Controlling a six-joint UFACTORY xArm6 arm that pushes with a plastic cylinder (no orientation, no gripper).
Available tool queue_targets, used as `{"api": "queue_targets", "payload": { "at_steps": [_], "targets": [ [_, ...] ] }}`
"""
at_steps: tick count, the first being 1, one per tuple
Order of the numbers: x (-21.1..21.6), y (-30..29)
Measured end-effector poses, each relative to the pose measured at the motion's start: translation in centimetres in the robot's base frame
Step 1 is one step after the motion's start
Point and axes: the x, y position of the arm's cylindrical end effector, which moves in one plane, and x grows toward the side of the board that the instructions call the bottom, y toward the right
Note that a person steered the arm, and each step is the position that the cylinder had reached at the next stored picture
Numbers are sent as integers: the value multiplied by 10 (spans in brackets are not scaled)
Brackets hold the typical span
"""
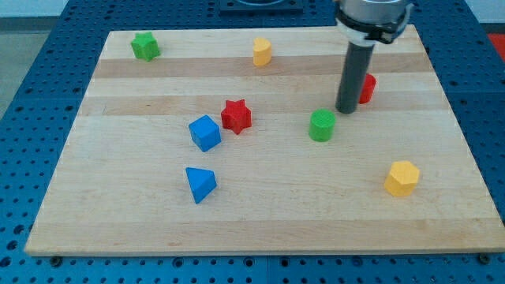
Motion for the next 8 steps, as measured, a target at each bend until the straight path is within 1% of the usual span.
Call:
{"api": "queue_targets", "payload": {
  "at_steps": [1, 2, 3, 4, 5, 7, 8],
  "targets": [
    [-12, 50],
    [-43, 27],
    [-11, 38],
    [-7, 8],
    [-18, -13],
    [-62, -10],
    [-62, -30]
  ]
}}
